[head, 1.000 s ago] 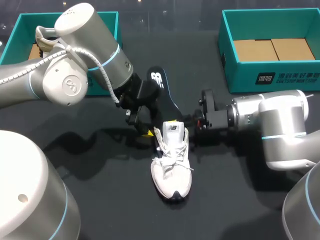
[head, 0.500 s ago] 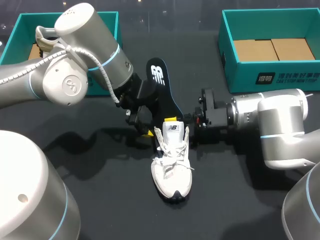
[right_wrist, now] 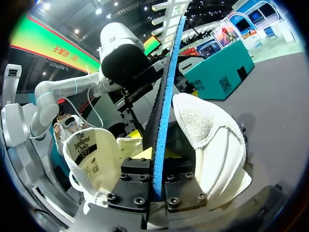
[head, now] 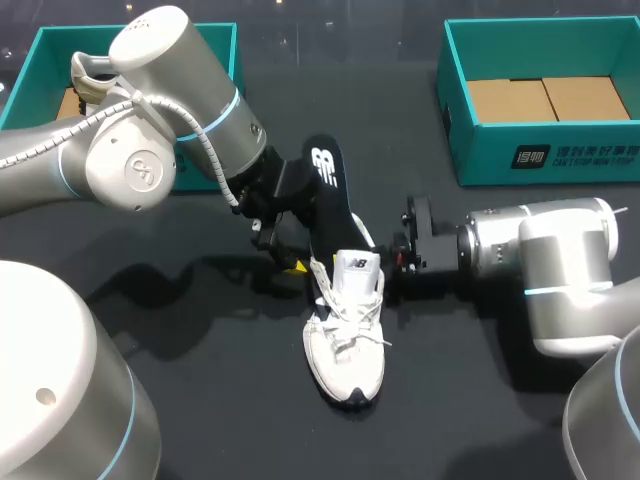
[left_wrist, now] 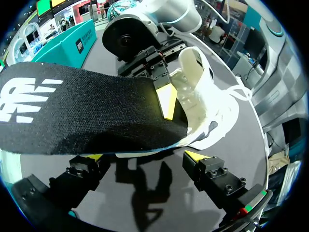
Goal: Take the shoe out of the shoebox, open the shoe tongue, remove and reinsert the insole, then place the shoe into the shoebox
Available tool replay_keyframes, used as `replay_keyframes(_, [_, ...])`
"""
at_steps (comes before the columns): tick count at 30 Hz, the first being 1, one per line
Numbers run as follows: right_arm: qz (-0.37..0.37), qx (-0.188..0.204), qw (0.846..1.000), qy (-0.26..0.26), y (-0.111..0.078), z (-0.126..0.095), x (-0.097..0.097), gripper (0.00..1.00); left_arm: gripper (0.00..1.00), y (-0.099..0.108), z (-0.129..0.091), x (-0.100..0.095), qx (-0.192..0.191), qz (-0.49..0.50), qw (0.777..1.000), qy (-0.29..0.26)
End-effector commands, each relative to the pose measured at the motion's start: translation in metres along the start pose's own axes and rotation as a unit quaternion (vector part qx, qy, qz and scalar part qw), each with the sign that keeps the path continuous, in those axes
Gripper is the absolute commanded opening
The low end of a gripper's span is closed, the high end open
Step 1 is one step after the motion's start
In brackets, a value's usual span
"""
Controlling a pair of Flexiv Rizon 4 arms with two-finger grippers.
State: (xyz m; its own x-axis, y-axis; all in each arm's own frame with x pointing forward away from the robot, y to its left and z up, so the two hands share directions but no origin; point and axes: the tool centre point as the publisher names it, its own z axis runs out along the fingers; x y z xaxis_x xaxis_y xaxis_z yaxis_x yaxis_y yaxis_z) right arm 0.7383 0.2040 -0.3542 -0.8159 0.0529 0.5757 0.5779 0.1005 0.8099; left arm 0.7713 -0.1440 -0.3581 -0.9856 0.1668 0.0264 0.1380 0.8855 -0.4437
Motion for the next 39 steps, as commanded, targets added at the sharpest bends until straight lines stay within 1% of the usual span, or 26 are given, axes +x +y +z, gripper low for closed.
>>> replay_keyframes(1, [-0.004, 0.002, 1.000, -0.005, -0.027, 0.003, 0.008, 0.00, 1.00, 0.000, 0.000, 0.000, -0.001, 0.000, 1.000, 0.000])
replay_keyframes(7, [-0.009, 0.012, 1.000, -0.001, -0.034, 0.008, 0.016, 0.00, 1.00, 0.000, 0.000, 0.000, -0.001, 0.000, 1.000, 0.000])
replay_keyframes(9, [-0.012, 0.008, 1.000, -0.002, -0.032, 0.008, 0.017, 0.00, 1.00, 0.000, 0.000, 0.000, -0.001, 0.000, 1.000, 0.000])
replay_keyframes(11, [-0.020, 0.008, 1.000, -0.003, -0.027, 0.007, 0.017, 0.00, 1.00, 0.000, 0.000, 0.000, -0.001, 0.000, 1.000, 0.000])
replay_keyframes(13, [-0.029, 0.009, 1.000, -0.004, -0.022, 0.008, 0.017, 0.12, 1.00, 0.000, 0.000, 0.000, -0.001, 0.000, 1.000, 0.000])
replay_keyframes(15, [-0.044, 0.006, 0.999, -0.005, -0.017, 0.008, 0.017, 0.00, 1.00, 0.000, 0.000, 0.000, -0.001, 0.000, 1.000, 0.000])
replay_keyframes(20, [-0.058, 0.013, 0.998, 0.001, -0.007, 0.009, 0.015, 0.00, 1.00, 0.000, 0.000, 0.000, -0.001, 0.000, 1.000, 0.000])
replay_keyframes(21, [-0.058, 0.014, 0.998, 0.002, -0.006, 0.009, 0.014, 0.01, 1.00, 0.000, 0.000, 0.000, -0.001, 0.000, 1.000, 0.000])
replay_keyframes(22, [-0.058, 0.016, 0.998, 0.004, -0.006, 0.010, 0.014, 0.14, 1.00, 0.000, 0.000, 0.000, -0.001, 0.000, 1.000, 0.000])
replay_keyframes(23, [-0.059, 0.017, 0.998, 0.004, -0.005, 0.010, 0.013, 0.22, 1.00, 0.000, 0.000, 0.000, -0.001, 0.000, 1.000, 0.000])
replay_keyframes(25, [-0.061, 0.017, 0.998, 0.006, -0.003, 0.010, 0.013, 0.26, 1.00, 0.000, 0.000, 0.000, -0.001, 0.000, 1.000, 0.000])
replay_keyframes(30, [-0.068, 0.019, 0.998, 0.007, 0.002, 0.010, 0.011, 0.30, 1.00, 0.000, 0.000, 0.000, -0.001, 0.000, 1.000, 0.000])
replay_keyframes(39, [-0.075, 0.023, 0.997, 0.004, 0.011, 0.010, 0.010, 0.32, 1.00, 0.000, 0.000, 0.000, -0.001, 0.000, 1.000, 0.000])
